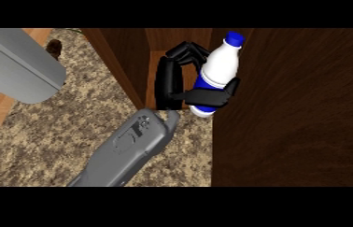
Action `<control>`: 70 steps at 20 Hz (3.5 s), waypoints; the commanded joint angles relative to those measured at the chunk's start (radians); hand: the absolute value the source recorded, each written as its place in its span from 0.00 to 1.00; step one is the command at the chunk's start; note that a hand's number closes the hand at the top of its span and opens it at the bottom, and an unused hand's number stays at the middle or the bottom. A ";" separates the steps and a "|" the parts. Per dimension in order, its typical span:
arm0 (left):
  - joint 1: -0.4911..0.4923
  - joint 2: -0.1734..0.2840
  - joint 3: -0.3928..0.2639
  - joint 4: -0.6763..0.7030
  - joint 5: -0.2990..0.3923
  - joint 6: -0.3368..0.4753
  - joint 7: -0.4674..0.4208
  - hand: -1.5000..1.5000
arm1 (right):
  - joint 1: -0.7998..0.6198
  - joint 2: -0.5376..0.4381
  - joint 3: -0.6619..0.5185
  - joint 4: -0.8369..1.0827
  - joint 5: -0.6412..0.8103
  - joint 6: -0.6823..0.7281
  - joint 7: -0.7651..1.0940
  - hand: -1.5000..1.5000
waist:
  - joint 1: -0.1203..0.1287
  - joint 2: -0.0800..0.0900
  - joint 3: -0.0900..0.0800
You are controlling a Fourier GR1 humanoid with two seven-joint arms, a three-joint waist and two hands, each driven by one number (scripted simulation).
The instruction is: Pick up the bottled water, place it into the cabinet and close the cabinet
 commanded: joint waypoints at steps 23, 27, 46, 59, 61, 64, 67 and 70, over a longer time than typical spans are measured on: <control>-0.232 0.000 0.196 0.673 0.107 -0.143 -0.308 1.00 | 0.005 -0.010 -0.070 -0.028 -0.169 0.091 0.001 0.00 | -0.033 0.010 0.000; -0.314 0.003 0.170 0.781 0.034 -0.121 -0.272 0.00 | 0.003 -0.025 -0.076 -0.043 -0.183 0.087 0.034 0.00 | -0.020 0.008 0.000; -0.421 0.000 0.295 0.872 0.085 -0.295 -0.383 0.00 | -0.064 -0.022 -0.086 -0.013 -0.175 0.079 0.039 0.00 | -0.020 0.006 -0.001; -0.201 0.000 0.132 0.521 0.144 -0.364 -0.277 0.00 | -0.025 0.000 -0.055 -0.088 -0.171 0.063 0.098 0.00 | 0.022 -0.011 -0.001; -0.154 0.000 0.123 0.439 0.145 -0.353 -0.239 0.00 | 0.017 0.023 -0.037 -0.108 -0.169 0.075 0.082 0.00 | 0.027 -0.014 -0.001; -0.064 0.000 0.056 0.307 0.141 -0.316 -0.230 0.00 | -0.049 0.022 0.006 -0.119 -0.131 0.019 0.152 0.00 | 0.042 -0.013 -0.001; 0.051 0.010 0.033 0.161 0.108 -0.312 -0.207 0.00 | -0.035 0.004 -0.042 -0.082 -0.169 0.049 0.104 0.00 | 0.048 -0.016 -0.001; 0.116 0.004 -0.009 0.049 0.082 -0.262 -0.177 0.00 | -0.079 -0.006 -0.035 -0.114 -0.166 0.010 0.155 0.00 | 0.044 -0.012 -0.001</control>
